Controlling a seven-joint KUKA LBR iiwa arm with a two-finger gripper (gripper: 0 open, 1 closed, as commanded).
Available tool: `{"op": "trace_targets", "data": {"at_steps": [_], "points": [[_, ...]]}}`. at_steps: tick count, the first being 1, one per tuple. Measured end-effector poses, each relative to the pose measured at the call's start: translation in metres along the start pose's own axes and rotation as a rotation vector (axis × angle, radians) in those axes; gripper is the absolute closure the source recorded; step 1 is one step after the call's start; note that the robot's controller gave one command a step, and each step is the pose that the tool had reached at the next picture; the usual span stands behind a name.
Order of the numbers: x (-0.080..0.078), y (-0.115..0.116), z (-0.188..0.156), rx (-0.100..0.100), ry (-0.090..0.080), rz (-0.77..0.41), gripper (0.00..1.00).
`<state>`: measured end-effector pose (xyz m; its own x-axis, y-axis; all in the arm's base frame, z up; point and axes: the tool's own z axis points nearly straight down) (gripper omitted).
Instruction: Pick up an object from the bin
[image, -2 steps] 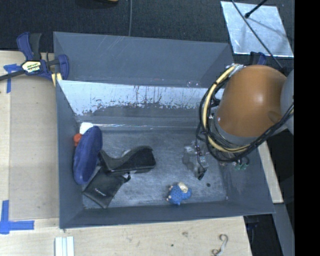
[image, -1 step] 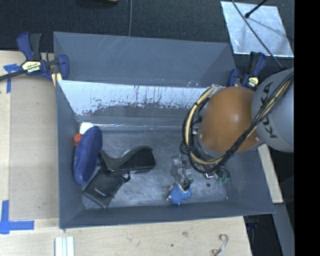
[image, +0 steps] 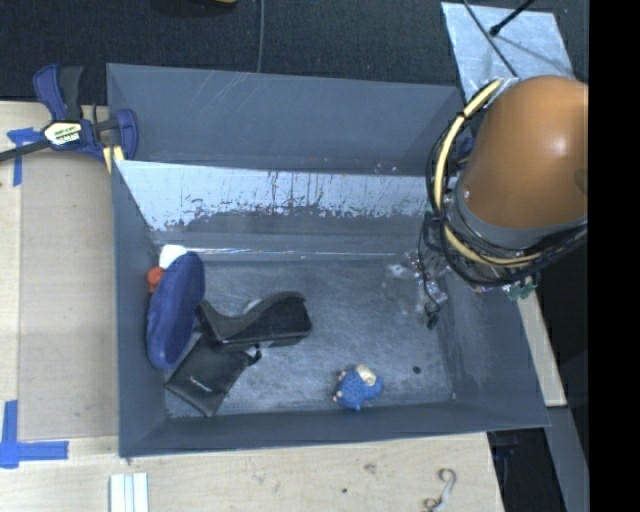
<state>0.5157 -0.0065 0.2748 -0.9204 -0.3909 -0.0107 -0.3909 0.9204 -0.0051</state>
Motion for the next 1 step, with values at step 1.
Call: {"op": "trace_targets", "data": {"at_steps": [1], "points": [[0.0101,-0.009,0.1413,-0.006,0.015,0.146,1.0]]}}
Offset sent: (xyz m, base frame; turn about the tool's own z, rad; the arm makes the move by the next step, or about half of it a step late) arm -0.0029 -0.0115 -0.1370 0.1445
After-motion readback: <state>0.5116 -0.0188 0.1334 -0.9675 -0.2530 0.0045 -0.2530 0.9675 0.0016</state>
